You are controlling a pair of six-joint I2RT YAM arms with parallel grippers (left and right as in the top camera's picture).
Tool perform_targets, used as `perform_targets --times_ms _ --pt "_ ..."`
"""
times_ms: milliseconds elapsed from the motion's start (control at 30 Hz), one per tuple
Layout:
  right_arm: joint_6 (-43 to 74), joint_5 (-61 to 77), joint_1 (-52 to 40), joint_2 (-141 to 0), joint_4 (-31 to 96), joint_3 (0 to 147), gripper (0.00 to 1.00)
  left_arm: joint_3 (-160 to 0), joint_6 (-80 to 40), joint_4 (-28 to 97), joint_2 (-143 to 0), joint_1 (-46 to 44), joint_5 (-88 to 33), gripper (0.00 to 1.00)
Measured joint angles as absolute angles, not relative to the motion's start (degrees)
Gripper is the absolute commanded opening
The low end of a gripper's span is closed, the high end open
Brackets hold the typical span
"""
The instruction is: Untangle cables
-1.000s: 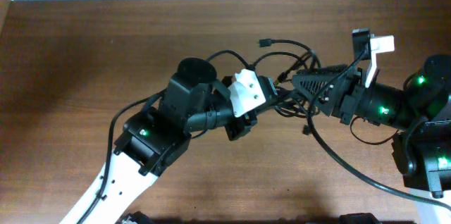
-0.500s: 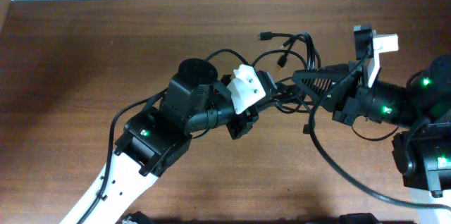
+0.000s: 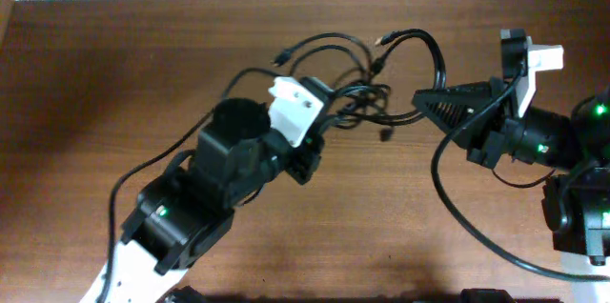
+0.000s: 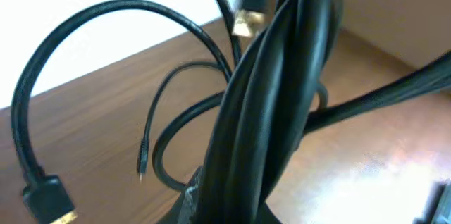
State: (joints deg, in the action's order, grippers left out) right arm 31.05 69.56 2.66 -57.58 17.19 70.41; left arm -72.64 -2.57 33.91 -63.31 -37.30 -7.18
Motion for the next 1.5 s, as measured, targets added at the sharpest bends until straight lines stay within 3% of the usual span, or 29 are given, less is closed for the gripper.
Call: perform_targets --times_ms 267,333,367,467,1267,1500 --pt "31.0 70.8 10.6 -56.6 26.0 70.4 0.07 -72.7 -6.8 39.7 -60.9 -37.4 6.7 0.00" --pt "30.8 71.2 13.2 -56.8 30.1 70.4 0.54 -72.7 -8.3 39.7 -60.9 -37.2 7.6 0.00" --pt "30.9 71.3 14.9 -57.2 32.2 70.4 0.69 -72.7 -8.9 39.5 -60.9 -36.8 8.5 0.00" --pt "30.0 71.4 16.2 -58.5 36.2 70.5 0.79 -72.6 -9.7 37.9 -60.9 -35.8 9.2 0.00" --pt "27.2 86.5 16.2 -59.4 27.9 70.5 0.78 -72.6 9.8 31.0 -68.9 -35.6 -16.1 0.00" --pt "28.4 87.2 15.6 -59.4 27.8 70.5 0.78 -72.6 16.8 30.0 -70.7 -35.7 -18.7 0.00"
